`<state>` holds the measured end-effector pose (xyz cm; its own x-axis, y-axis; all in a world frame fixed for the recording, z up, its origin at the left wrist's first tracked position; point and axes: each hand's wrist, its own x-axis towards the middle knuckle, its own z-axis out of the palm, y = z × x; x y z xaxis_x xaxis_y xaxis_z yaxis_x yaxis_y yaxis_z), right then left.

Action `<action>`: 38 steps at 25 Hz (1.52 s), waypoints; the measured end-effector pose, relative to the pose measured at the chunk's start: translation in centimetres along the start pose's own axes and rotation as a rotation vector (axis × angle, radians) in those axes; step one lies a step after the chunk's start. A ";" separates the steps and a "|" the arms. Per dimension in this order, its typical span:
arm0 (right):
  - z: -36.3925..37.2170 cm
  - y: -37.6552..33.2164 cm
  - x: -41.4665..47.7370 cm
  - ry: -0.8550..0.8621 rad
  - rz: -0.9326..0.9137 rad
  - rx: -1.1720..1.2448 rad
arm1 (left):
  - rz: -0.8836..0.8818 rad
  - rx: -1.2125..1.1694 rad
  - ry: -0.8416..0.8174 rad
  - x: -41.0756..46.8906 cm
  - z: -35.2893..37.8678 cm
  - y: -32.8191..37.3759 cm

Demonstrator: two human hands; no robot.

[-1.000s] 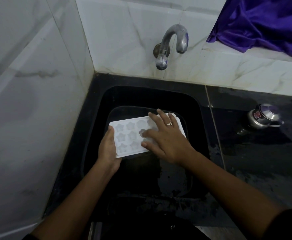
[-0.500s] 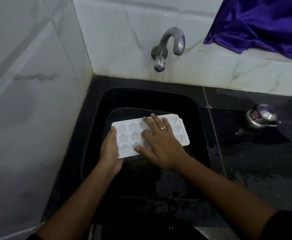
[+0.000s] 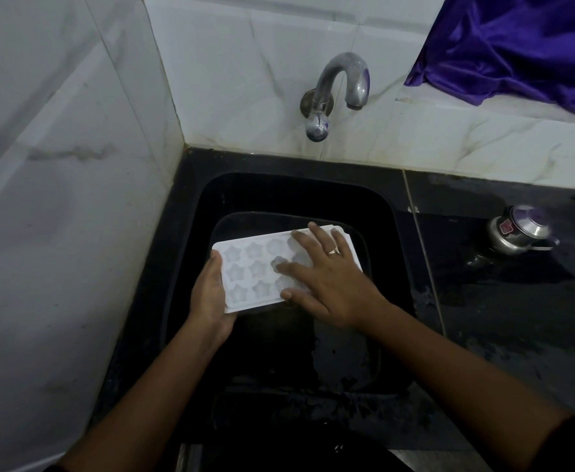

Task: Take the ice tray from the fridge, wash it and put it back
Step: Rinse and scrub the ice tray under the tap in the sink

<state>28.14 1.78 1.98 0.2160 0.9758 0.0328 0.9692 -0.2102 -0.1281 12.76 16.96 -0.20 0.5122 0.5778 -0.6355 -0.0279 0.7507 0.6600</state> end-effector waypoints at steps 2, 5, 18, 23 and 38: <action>-0.1 0.0 0.7 -0.004 0.047 0.041 | -0.013 0.019 -0.013 0.1 0.3 -0.1; 0.5 -1.5 1.6 -0.019 0.089 0.062 | -0.037 0.020 -0.045 0.3 0.9 -0.3; 0.9 1.2 0.7 -0.023 0.111 0.043 | 0.011 -0.021 0.030 2.1 -0.6 0.6; -0.3 2.3 1.2 0.010 0.137 0.048 | 0.022 0.011 0.005 1.9 0.0 0.4; -0.5 2.5 -0.1 -0.002 0.103 0.006 | 0.043 0.021 0.033 1.0 0.9 0.4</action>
<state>30.59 1.15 2.15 0.3143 0.9492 0.0167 0.9411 -0.3092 -0.1369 14.05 17.51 -0.17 0.4821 0.6197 -0.6193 -0.0311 0.7185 0.6948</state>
